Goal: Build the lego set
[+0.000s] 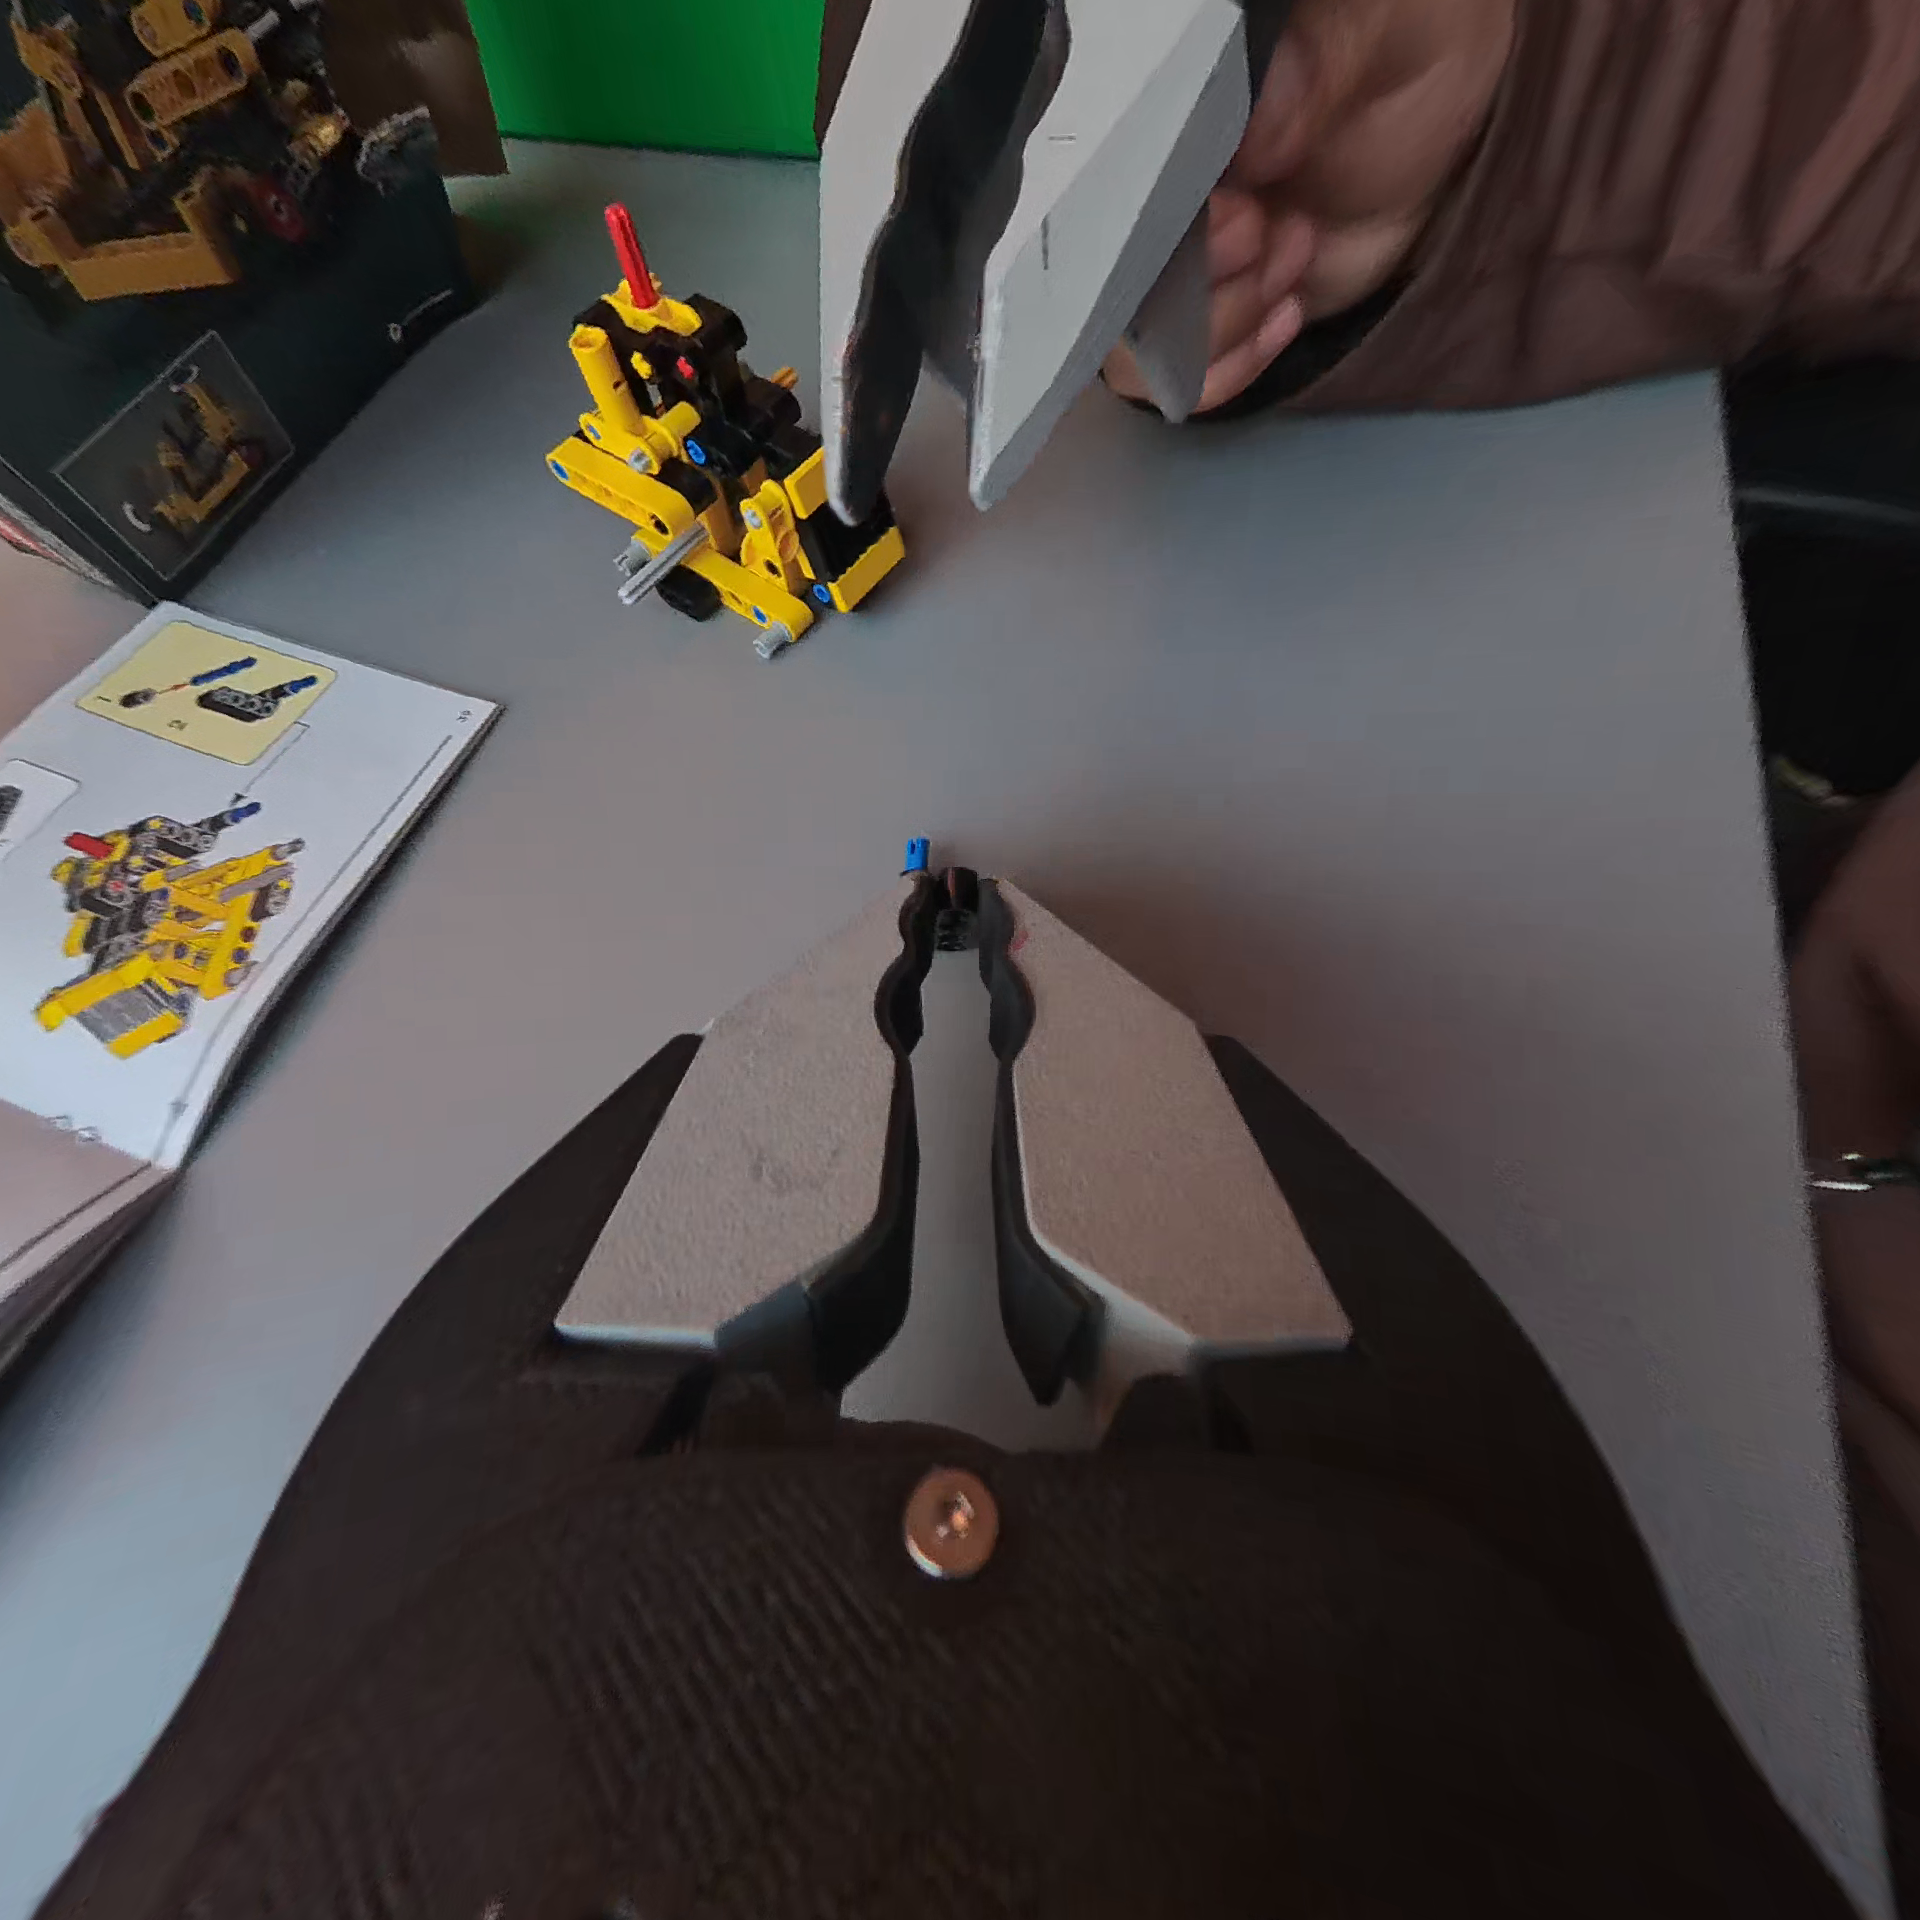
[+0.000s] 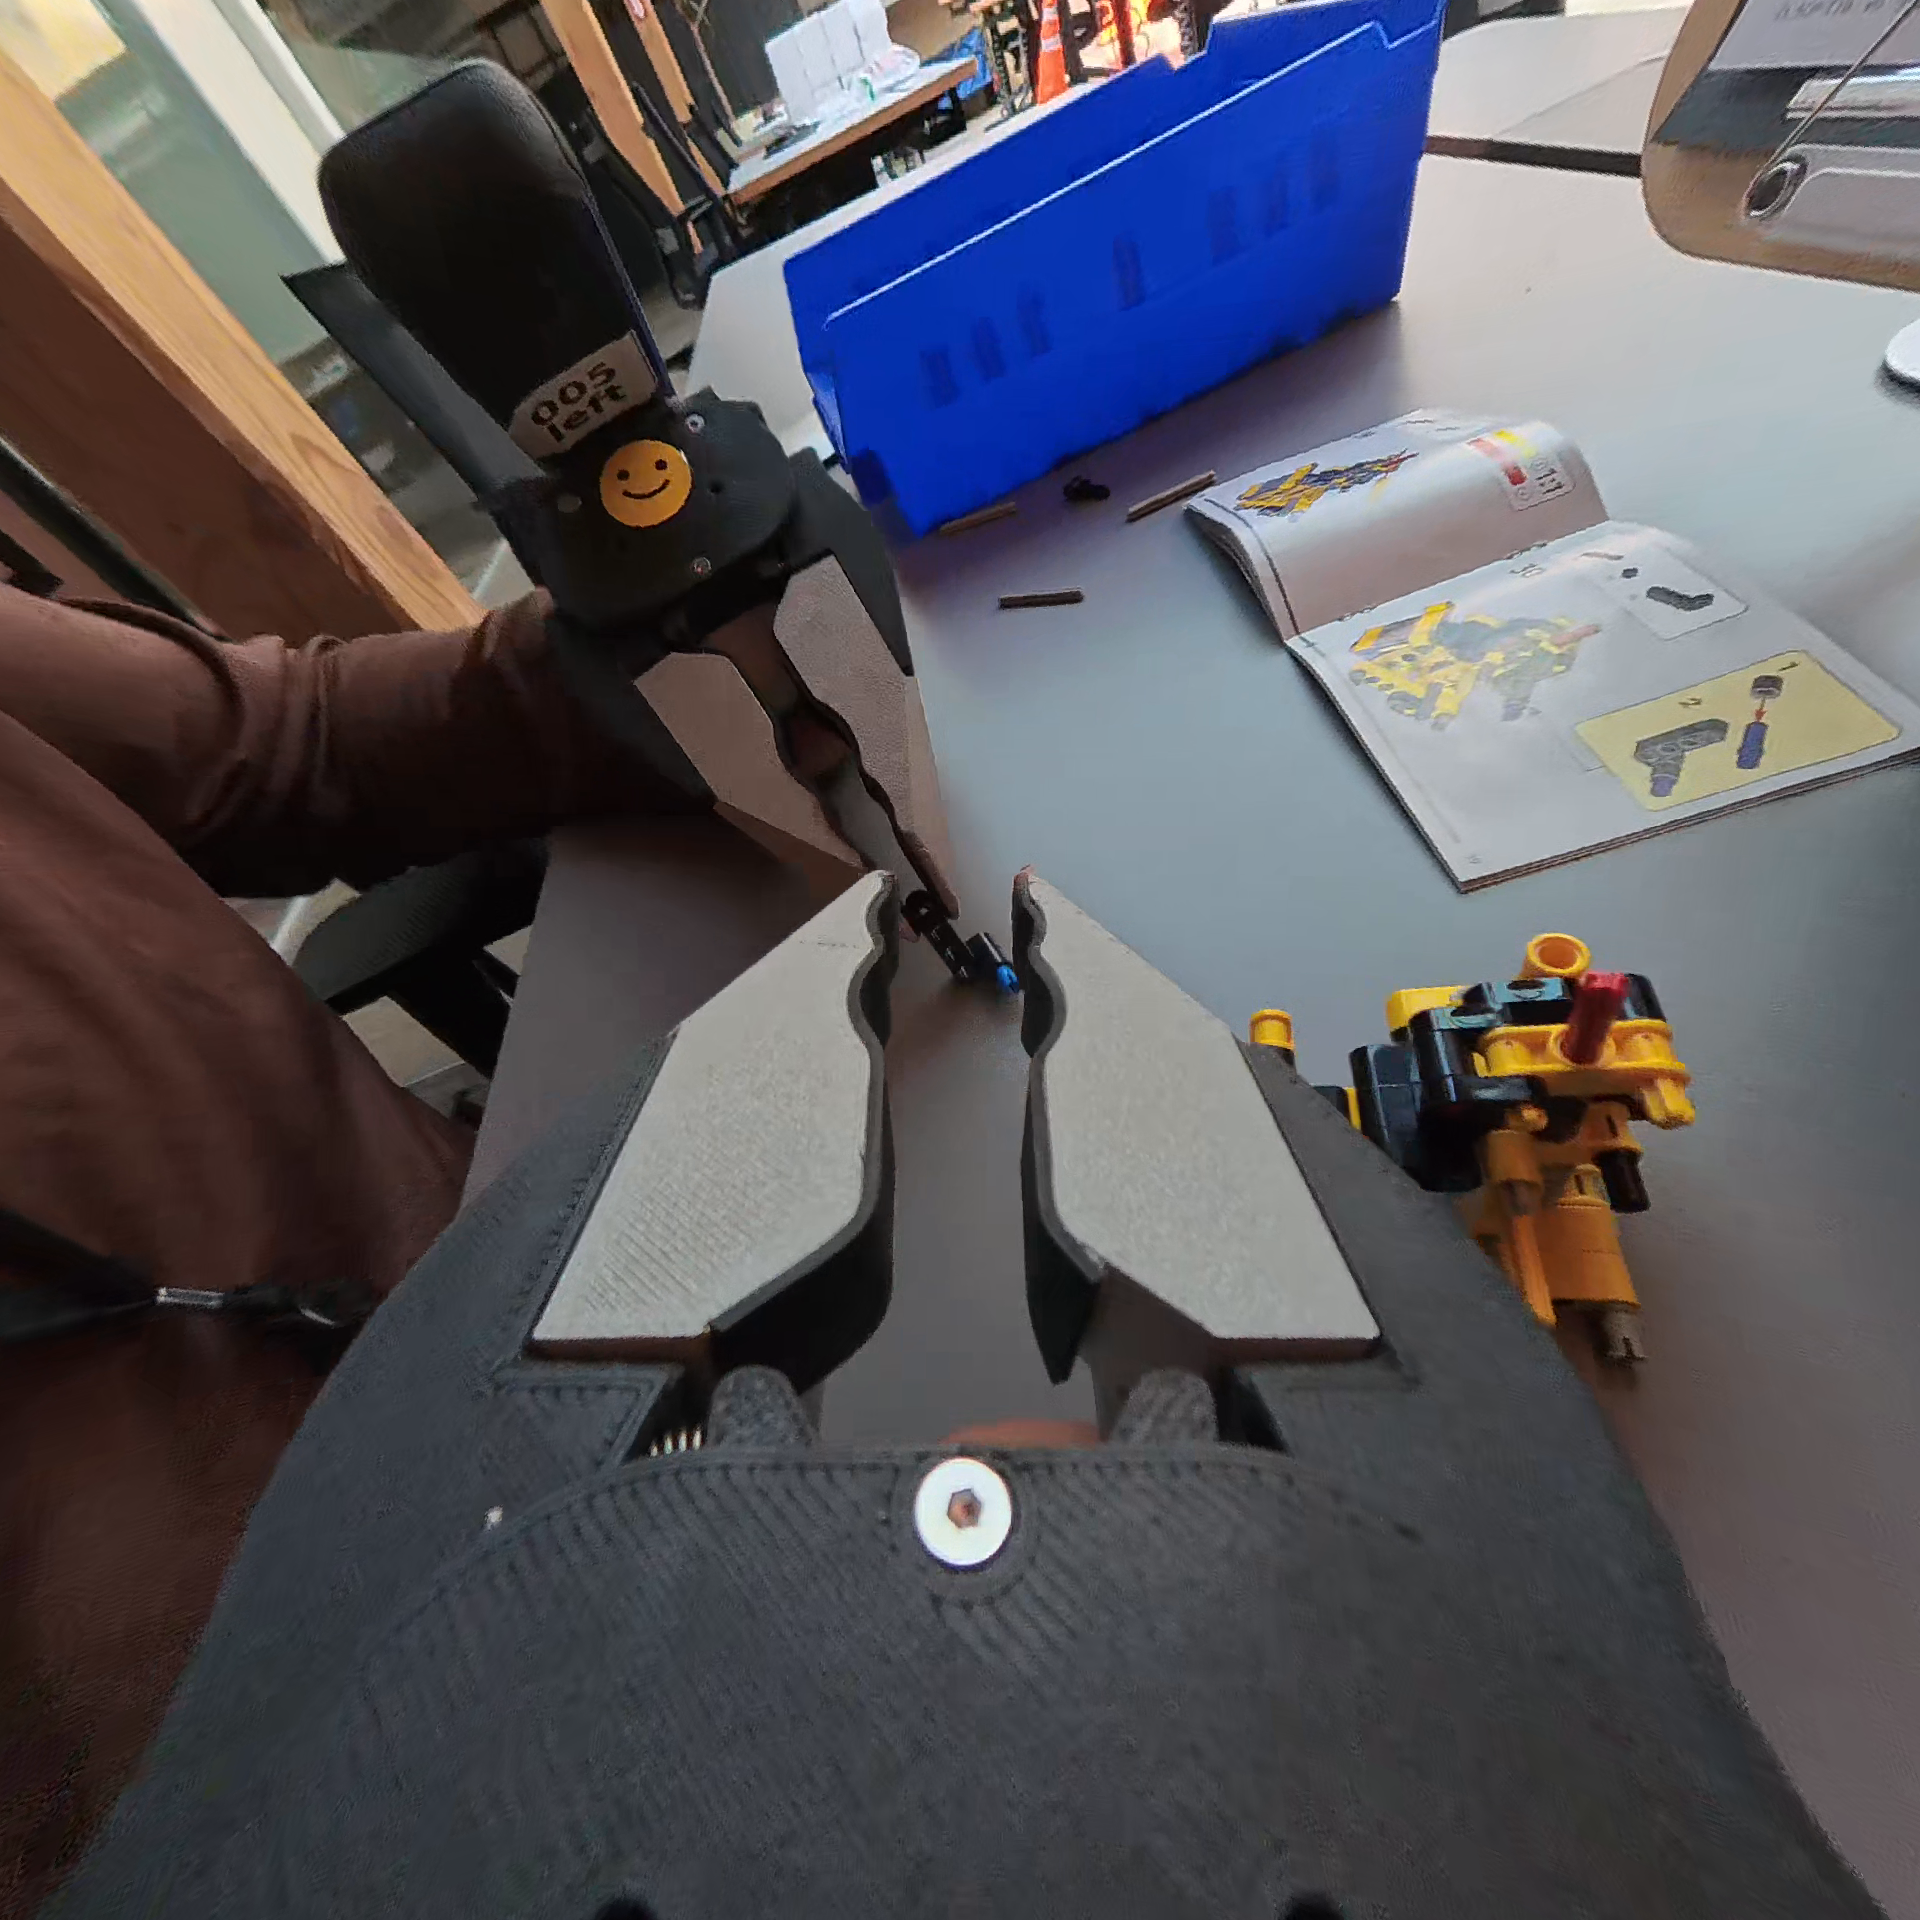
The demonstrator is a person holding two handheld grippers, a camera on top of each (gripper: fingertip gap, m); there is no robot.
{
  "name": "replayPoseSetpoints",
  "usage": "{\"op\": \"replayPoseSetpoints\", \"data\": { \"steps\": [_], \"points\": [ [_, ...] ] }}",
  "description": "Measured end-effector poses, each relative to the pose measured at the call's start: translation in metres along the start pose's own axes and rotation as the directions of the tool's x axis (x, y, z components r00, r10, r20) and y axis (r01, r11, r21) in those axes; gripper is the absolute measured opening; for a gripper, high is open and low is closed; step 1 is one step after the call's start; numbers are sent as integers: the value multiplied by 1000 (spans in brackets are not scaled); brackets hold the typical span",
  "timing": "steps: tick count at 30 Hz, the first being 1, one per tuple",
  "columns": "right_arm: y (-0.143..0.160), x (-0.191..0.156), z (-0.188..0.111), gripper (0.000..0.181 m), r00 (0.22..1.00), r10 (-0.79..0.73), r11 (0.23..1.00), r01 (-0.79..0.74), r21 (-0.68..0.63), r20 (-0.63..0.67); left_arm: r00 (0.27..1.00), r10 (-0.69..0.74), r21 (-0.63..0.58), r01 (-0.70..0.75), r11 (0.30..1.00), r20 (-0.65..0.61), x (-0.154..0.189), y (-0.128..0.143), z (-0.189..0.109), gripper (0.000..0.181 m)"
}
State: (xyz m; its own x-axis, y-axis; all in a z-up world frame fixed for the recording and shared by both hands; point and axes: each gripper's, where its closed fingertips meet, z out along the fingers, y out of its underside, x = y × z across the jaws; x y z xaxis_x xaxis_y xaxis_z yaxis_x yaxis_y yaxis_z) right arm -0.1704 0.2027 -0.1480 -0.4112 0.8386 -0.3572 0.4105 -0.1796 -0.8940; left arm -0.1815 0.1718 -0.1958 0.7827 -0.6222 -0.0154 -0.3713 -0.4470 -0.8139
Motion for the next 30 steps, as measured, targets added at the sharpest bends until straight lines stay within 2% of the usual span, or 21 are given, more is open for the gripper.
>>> {"op": "replayPoseSetpoints", "data": {
  "steps": [6,14,18,21,25,30],
  "points": [
    [6,5,2,15,988,-123,992,120,-36,-92,997,74,-1,-74,997,-22,-10,3,-3,5],
    [23,-1,17,16,955,-274,954,255,-157,-114,999,38,27,-38,999,-26,-14,1,-7,5],
    [30,0,23,23,919,-364,918,327,-225,-149,997,27,123,-18,992,-74,-3,-15,-10,5],
    [32,-4,25,25,899,-411,898,370,-239,-149,992,86,197,-66,978,-95,8,-26,-13,5],
    [37,-9,28,24,875,-466,867,421,-267,-132,986,141,197,-120,973,-94,16,-27,-11,5],
    [43,-11,31,17,857,-502,839,452,-302,-114,984,137,243,-107,964,-110,19,-33,-14,5]
  ]
}}
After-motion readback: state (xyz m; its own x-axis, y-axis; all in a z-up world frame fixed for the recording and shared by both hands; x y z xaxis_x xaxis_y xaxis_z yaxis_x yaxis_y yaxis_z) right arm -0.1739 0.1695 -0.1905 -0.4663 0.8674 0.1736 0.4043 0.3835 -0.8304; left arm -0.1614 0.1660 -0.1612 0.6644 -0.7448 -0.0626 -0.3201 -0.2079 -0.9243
